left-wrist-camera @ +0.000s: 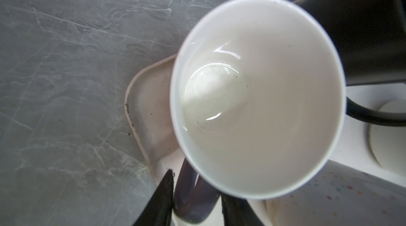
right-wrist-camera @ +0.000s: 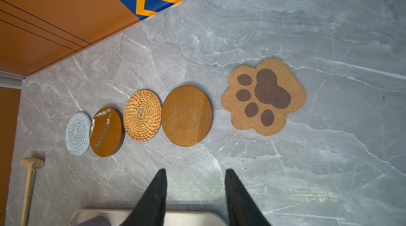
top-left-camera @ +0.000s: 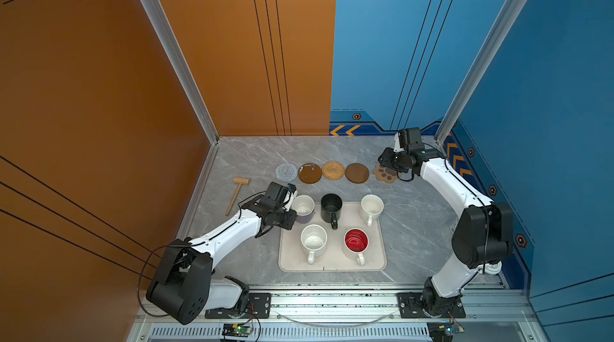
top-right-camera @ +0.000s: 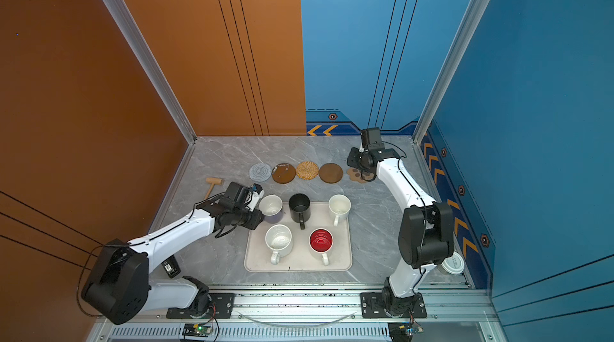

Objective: Place cups on coasters
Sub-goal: Pick up the cup from the tray.

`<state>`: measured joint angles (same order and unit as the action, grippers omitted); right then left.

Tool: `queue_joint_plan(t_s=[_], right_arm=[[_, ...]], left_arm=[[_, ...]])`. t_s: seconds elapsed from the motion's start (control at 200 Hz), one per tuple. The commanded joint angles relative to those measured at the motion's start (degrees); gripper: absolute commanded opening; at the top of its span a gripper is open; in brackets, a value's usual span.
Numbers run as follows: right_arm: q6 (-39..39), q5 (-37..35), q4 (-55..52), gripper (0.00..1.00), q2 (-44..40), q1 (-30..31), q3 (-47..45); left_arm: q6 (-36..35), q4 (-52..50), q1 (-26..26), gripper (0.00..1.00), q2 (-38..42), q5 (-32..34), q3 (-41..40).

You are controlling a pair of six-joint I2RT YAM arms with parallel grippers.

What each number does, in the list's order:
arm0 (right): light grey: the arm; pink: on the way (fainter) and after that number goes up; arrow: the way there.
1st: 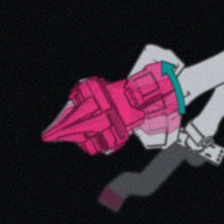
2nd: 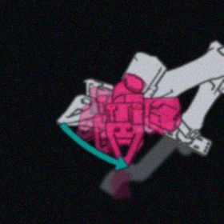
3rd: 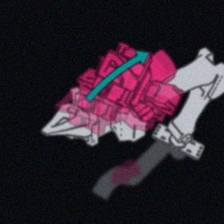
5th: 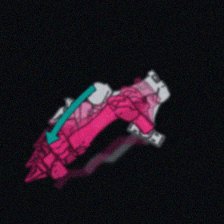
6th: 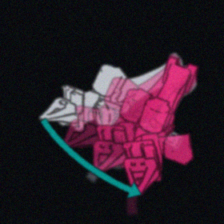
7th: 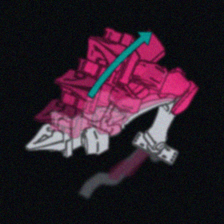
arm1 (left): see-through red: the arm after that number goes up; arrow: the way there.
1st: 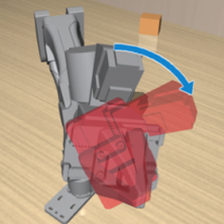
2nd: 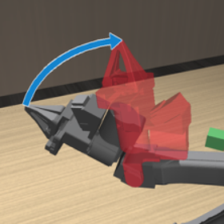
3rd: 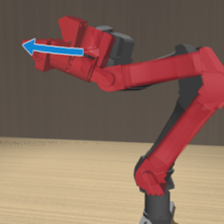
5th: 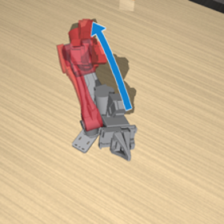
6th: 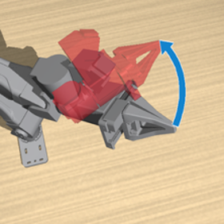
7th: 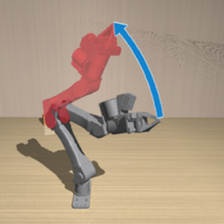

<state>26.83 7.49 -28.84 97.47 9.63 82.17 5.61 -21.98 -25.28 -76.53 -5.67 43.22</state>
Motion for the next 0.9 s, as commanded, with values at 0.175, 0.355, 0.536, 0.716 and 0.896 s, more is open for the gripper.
queue_joint_plan(t_s=[0.175,0.355,0.536,0.716,0.896], right_arm=[[-1.3,-0.1,0.3,0.43,-2.0,-0.6,-1.0],[-1.2,0.0,0.3,0.43,-2.3,-0.7,-1.1],[-1.1,0.0,0.2,0.43,-2.5,-0.9,-1.3],[-1.0,-0.3,0.3,0.43,-2.6,-0.9,-1.7],[-0.9,-0.3,0.5,0.43,-3.0,-1.0,-2.2]], left_arm=[[-0.3,-1.1,-0.9,0.37,-2.0,-0.1,2.5],[-0.5,-1.8,-1.2,0.36,-3.7,0.2,3.5],[-0.4,-2.1,-1.3,0.28,-4.2,0.8,3.7],[-0.3,-2.1,-1.6,0.11,-3.7,1.8,3.5],[-0.1,-2.1,-2.2,0.0,-3.2,3.5,3.4]])
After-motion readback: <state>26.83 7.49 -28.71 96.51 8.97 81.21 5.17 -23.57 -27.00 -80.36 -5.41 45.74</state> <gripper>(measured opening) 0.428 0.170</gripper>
